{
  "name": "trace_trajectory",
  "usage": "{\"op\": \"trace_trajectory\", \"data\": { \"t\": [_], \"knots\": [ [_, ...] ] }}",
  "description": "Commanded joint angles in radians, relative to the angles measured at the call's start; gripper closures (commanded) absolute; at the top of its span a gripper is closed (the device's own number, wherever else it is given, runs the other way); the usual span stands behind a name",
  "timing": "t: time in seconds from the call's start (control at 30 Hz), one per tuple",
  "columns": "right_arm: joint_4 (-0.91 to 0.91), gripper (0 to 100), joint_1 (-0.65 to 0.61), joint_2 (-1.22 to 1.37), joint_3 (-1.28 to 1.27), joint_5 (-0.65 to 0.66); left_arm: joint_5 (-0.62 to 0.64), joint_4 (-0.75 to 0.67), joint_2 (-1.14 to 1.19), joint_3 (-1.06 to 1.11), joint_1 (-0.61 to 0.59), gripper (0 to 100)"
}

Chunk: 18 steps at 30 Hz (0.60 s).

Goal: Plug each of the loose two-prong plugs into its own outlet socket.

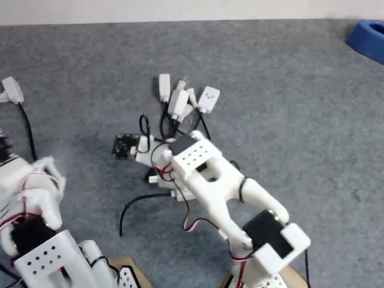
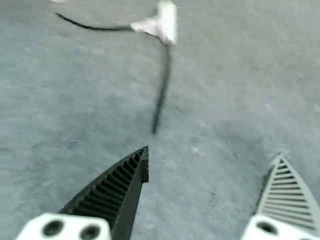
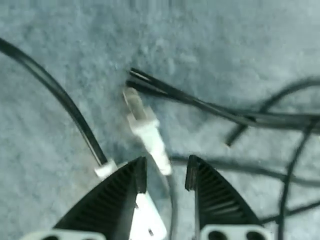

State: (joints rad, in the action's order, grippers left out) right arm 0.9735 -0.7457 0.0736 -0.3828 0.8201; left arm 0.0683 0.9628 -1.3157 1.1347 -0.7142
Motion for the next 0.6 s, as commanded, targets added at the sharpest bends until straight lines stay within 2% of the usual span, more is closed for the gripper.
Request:
{"op": "trace_trajectory", "data": {
  "t": [0.0, 0.43, 0.57],
  "knots": [
    [-0.031, 86.5, -0.025, 0.021, 0.007, 0.015, 0.011, -0.014, -0.010, -0.051, -0.070, 64],
    [-0.064, 86.4, -0.024, 0.165, 0.105, 0.092, 0.006, 0.008, -0.010, -0.051, -0.025, 64],
    [-0.064, 92.3, -0.025, 0.180, 0.107, 0.091, 0.006, 0.008, -0.010, -0.050, -0.025, 64]
  ]
}}
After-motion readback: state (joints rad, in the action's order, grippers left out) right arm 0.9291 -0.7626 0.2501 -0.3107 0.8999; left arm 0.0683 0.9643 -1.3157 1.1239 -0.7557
